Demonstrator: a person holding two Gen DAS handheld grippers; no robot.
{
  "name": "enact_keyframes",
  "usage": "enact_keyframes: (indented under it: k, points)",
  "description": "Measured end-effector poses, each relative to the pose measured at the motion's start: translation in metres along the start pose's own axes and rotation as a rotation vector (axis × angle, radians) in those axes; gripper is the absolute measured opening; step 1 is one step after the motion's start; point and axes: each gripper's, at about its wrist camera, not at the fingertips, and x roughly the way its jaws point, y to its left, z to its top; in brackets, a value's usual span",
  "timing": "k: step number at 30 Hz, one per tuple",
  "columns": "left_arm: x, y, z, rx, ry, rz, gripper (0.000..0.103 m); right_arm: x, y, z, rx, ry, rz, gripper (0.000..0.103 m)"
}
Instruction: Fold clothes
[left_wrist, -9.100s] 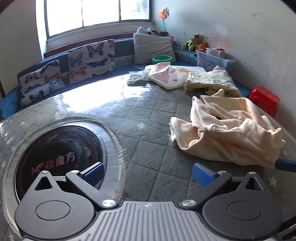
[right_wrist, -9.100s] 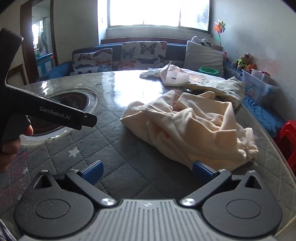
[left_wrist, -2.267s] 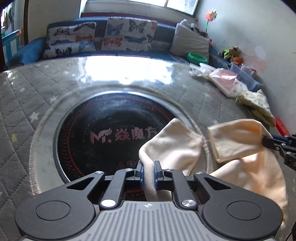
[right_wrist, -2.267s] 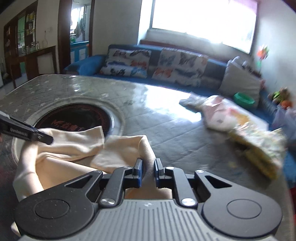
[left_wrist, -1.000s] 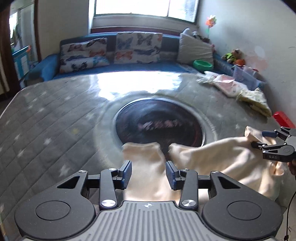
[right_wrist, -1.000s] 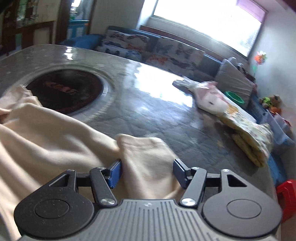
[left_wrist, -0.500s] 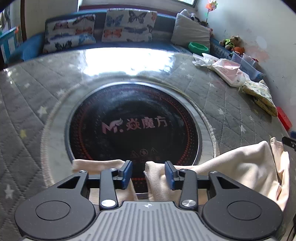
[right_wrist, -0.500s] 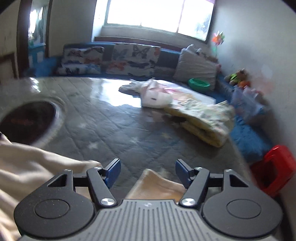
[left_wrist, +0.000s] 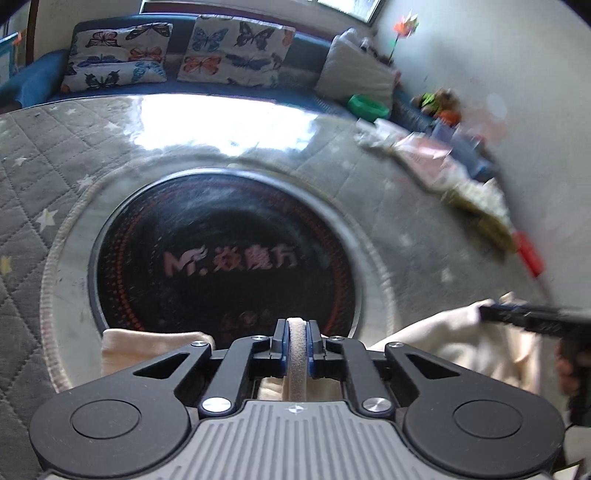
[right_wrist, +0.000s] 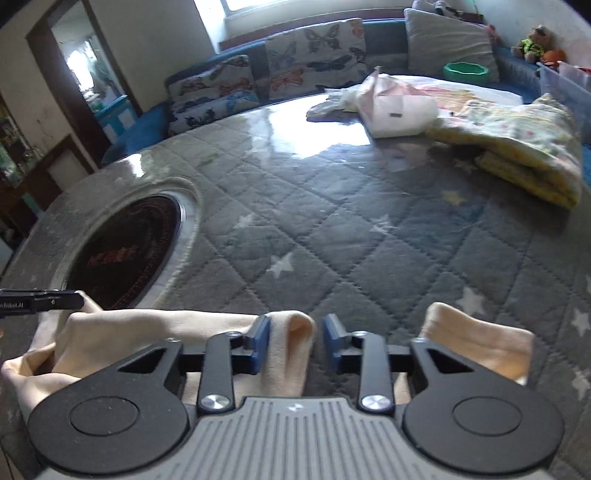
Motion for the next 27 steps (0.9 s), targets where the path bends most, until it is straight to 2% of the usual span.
enact_keyframes:
  k: [2, 7, 9, 12, 15, 19, 20, 22, 25, 27]
  points:
    - [-0.010, 0.001, 0.001, -0.008, -0.028, -0.049, 0.009, -0.005, 0.001, -0.001, -0.004, -0.017, 0.017, 0.010]
    - [-0.044, -0.003, -0.011, 0.037, -0.093, -0.183, 0.009, -0.042, 0.008, -0.013, -0.072, -0.103, 0.112, 0.008]
    - [-0.057, -0.004, -0.021, 0.065, -0.100, -0.228, 0.009, -0.057, 0.014, -0.022, -0.115, -0.110, 0.137, 0.007]
    - [-0.073, -0.006, -0.041, 0.148, -0.095, -0.246, 0.009, -0.074, 0.027, -0.039, -0.232, -0.105, 0.168, 0.007]
    - [-0.076, -0.004, -0.058, 0.195, -0.059, -0.240, 0.009, -0.083, 0.042, -0.062, -0.356, -0.039, 0.156, 0.007]
    - [-0.072, -0.005, -0.071, 0.202, -0.036, -0.250, 0.009, -0.077, 0.038, -0.054, -0.294, -0.076, 0.087, 0.016]
    - [-0.071, -0.006, -0.074, 0.203, -0.033, -0.254, 0.009, -0.074, 0.035, -0.047, -0.261, -0.091, 0.081, 0.026]
    - [-0.069, -0.009, -0.080, 0.211, -0.025, -0.264, 0.009, -0.064, 0.028, -0.033, -0.198, -0.113, 0.069, 0.036]
    - [-0.065, -0.015, -0.087, 0.248, -0.010, -0.252, 0.009, -0.039, 0.020, -0.012, -0.130, -0.108, 0.058, 0.039]
    - [-0.062, -0.015, -0.090, 0.249, 0.003, -0.250, 0.009, -0.020, 0.016, -0.003, -0.083, -0.075, 0.037, 0.045]
